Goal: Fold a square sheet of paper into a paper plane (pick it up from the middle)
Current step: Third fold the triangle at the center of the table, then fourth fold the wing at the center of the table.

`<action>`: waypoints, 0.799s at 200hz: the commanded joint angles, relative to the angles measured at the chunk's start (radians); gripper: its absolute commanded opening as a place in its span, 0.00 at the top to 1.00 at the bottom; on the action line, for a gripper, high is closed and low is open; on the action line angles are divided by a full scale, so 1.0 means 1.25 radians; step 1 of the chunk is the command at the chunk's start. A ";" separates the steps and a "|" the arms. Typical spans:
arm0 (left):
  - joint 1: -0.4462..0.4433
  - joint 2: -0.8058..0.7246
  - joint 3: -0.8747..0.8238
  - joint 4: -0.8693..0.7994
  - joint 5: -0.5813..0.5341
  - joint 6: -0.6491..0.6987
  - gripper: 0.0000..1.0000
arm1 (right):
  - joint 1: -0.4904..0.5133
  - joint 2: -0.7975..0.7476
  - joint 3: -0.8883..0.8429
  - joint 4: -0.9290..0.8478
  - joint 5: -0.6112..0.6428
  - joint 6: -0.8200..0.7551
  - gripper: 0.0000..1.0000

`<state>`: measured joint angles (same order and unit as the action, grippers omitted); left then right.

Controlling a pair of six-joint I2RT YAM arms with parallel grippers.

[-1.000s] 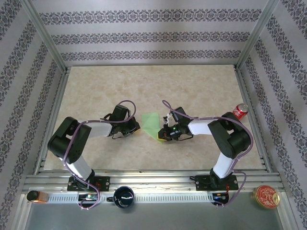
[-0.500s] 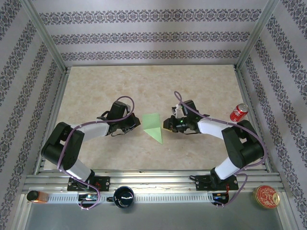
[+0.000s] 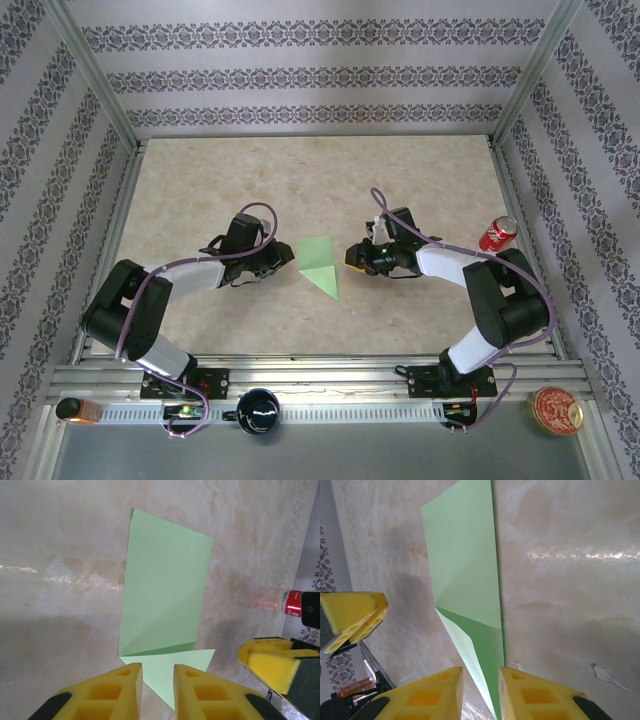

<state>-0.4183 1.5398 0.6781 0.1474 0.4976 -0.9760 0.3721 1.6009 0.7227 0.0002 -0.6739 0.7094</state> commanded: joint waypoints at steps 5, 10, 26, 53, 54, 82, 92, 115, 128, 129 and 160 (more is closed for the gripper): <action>0.005 -0.012 0.001 -0.010 0.010 0.013 0.74 | 0.021 0.029 0.025 0.017 -0.001 0.006 0.72; 0.006 -0.012 0.000 -0.009 0.008 0.012 0.73 | 0.022 0.033 0.029 0.017 -0.002 0.006 0.71; 0.005 -0.008 -0.002 -0.001 0.010 0.003 0.72 | 0.025 0.045 0.042 0.012 -0.015 -0.001 0.71; 0.005 0.000 -0.002 0.025 0.014 -0.014 0.70 | 0.026 0.055 0.051 0.004 -0.019 -0.010 0.71; 0.004 0.000 -0.002 0.025 0.014 -0.014 0.70 | 0.026 0.055 0.051 0.004 -0.019 -0.010 0.71; 0.005 0.017 0.010 0.025 0.025 -0.016 0.68 | 0.026 0.070 0.057 -0.003 -0.028 -0.019 0.70; 0.005 0.023 0.014 0.026 0.034 -0.016 0.68 | 0.027 0.074 0.056 -0.001 -0.028 -0.019 0.70; 0.005 0.034 0.018 0.027 0.042 -0.014 0.68 | 0.029 0.081 0.053 0.001 -0.028 -0.014 0.70; 0.006 0.038 0.018 0.030 0.046 -0.016 0.68 | 0.031 0.084 0.054 0.006 -0.037 -0.013 0.70; 0.006 0.038 0.018 0.030 0.046 -0.016 0.68 | 0.032 0.085 0.054 0.006 -0.037 -0.013 0.70; 0.005 0.054 0.019 0.043 0.058 -0.020 0.68 | 0.042 0.099 0.063 0.008 -0.046 -0.014 0.70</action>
<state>-0.4183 1.5856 0.6792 0.1543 0.5434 -0.9855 0.4046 1.7000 0.7734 0.0040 -0.6987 0.7044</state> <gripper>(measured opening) 0.324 0.300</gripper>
